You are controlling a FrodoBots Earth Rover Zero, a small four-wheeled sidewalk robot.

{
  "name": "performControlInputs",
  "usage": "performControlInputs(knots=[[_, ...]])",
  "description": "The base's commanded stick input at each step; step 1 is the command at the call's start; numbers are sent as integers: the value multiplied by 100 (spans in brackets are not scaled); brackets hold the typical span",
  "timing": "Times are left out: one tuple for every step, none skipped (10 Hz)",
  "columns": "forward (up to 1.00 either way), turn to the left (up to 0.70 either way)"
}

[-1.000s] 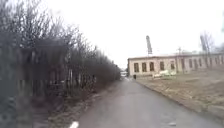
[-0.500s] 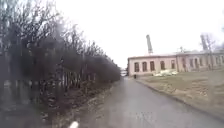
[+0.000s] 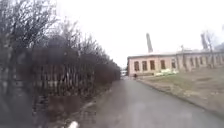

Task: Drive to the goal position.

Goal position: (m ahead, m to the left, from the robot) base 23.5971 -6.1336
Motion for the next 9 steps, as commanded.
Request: performControlInputs(knots=[[100,-37],[100,-37],[100,-37],[100,-37],[100,-37],[100,-36],[100,-5],[100,3],[100,3]])
